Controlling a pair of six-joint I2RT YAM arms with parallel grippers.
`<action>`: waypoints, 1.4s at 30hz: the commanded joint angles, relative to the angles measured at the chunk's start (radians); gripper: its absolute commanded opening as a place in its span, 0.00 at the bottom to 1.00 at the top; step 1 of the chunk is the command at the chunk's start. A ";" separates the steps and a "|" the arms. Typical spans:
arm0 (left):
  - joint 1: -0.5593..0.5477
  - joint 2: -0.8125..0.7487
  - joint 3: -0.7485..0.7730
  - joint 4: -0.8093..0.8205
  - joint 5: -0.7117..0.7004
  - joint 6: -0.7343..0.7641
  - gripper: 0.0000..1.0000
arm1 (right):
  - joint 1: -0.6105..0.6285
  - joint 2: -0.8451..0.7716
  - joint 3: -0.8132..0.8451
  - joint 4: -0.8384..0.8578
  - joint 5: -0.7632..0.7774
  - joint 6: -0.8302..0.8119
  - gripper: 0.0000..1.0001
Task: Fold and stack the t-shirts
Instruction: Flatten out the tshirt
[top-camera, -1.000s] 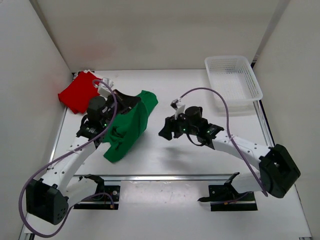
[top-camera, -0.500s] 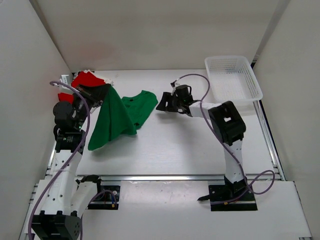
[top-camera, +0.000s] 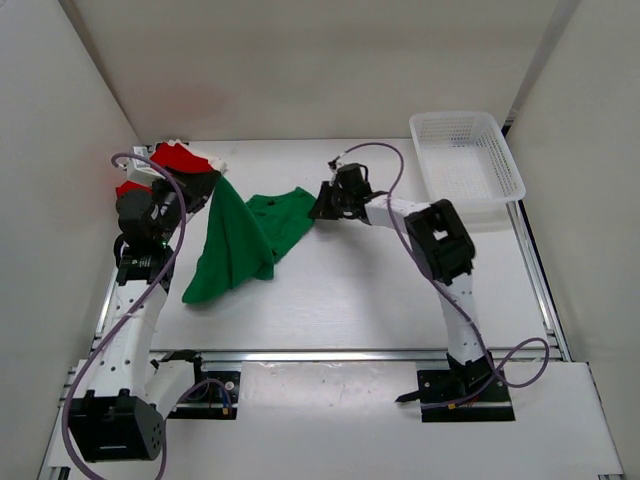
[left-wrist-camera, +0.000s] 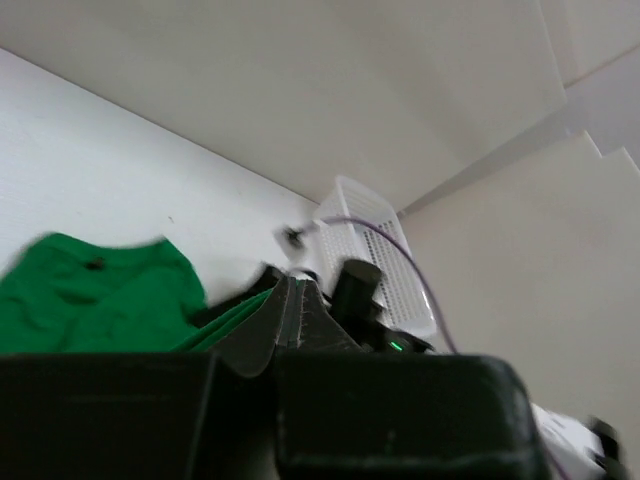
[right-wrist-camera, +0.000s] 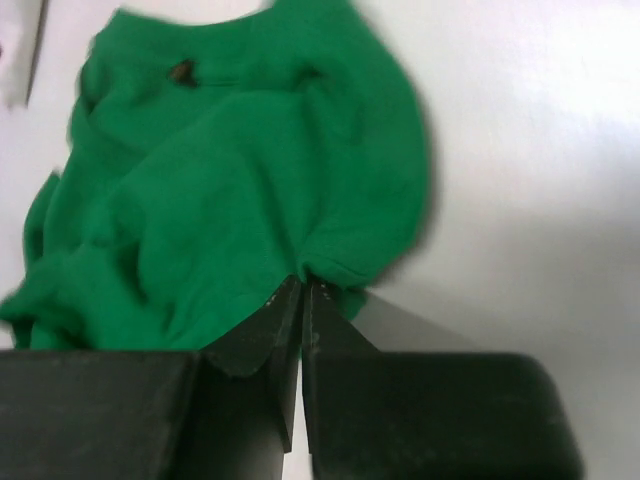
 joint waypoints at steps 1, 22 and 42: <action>0.051 0.025 0.029 0.039 -0.005 0.004 0.00 | -0.009 -0.353 -0.197 0.065 0.068 -0.083 0.00; 0.154 0.109 0.345 -0.042 -0.034 0.013 0.00 | 0.027 -1.105 0.002 -0.566 0.213 -0.330 0.00; 0.183 0.117 0.308 0.021 0.015 -0.035 0.00 | -0.057 -1.046 0.082 -0.504 0.203 -0.350 0.00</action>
